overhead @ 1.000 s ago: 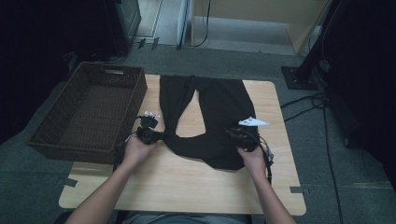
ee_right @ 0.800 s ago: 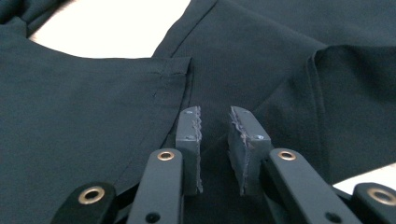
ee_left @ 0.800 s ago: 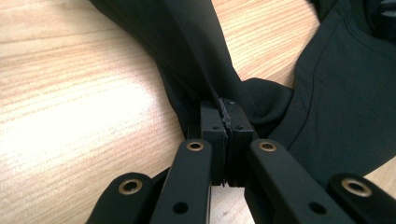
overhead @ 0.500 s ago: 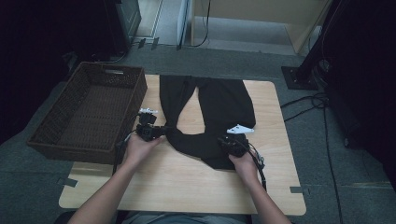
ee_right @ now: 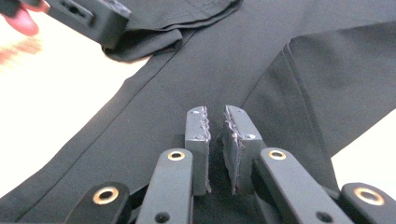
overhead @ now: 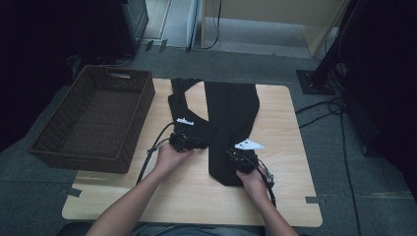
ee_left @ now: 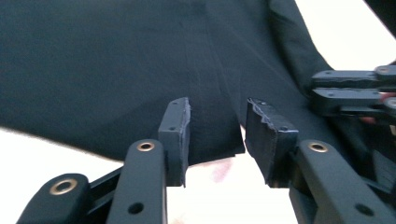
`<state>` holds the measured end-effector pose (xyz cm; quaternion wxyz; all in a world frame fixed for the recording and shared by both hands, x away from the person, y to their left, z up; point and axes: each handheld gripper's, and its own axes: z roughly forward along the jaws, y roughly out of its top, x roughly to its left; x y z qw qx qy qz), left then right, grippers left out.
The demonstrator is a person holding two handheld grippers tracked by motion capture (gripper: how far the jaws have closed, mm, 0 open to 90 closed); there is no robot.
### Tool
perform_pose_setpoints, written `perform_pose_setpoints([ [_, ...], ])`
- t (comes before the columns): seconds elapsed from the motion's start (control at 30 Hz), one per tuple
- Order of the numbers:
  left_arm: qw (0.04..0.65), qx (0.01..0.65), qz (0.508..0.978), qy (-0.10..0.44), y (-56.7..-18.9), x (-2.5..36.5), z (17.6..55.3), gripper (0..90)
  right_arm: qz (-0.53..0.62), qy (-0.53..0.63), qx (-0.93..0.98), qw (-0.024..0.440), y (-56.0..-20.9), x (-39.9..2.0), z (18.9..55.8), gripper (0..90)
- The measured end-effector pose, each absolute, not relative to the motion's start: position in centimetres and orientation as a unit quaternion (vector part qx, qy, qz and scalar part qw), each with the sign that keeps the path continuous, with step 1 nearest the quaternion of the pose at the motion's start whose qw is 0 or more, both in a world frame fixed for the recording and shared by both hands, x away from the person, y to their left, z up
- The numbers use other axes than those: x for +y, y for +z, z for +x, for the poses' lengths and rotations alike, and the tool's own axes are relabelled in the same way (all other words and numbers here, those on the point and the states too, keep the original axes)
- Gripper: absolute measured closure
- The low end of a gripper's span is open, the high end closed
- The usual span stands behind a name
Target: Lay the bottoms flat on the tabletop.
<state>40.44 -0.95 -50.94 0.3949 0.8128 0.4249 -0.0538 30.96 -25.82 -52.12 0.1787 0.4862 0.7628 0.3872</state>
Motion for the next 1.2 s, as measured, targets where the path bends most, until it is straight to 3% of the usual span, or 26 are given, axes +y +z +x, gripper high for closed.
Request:
perform_pose_setpoints([
  [0.23, 0.392, 0.413, 0.821, -0.036, -50.9, -1.0, 40.4, 59.7, 0.478, 0.382, 0.767, 0.196, -52.2, -25.5, 30.7, 77.8],
  [0.47, 0.376, 0.375, 0.847, 0.026, -50.8, -1.8, 39.4, 60.7, 0.477, 0.375, 0.767, 0.209, -52.2, -25.0, 30.4, 75.2],
  [0.57, 0.366, 0.366, 0.853, 0.064, -50.8, -2.1, 38.9, 66.0, 0.478, 0.375, 0.766, 0.210, -52.2, -25.0, 30.4, 75.2],
  [0.7, 0.356, 0.356, 0.859, 0.097, -50.9, -2.2, 38.5, 81.0, 0.478, 0.375, 0.766, 0.210, -52.2, -24.9, 30.4, 74.6],
  [0.8, 0.360, 0.362, 0.858, 0.058, -50.8, -1.7, 38.6, 88.7, 0.477, 0.375, 0.767, 0.209, -52.2, -24.9, 30.4, 73.7],
  [1.03, 0.363, 0.351, 0.862, -0.043, -50.8, 0.4, 36.4, 89.5, 0.479, 0.380, 0.766, 0.201, -52.2, -25.0, 30.4, 70.7],
  [1.2, 0.361, 0.340, 0.864, -0.084, -50.9, 2.4, 34.5, 89.6, 0.485, 0.390, 0.761, 0.183, -52.2, -25.3, 30.6, 68.5],
])
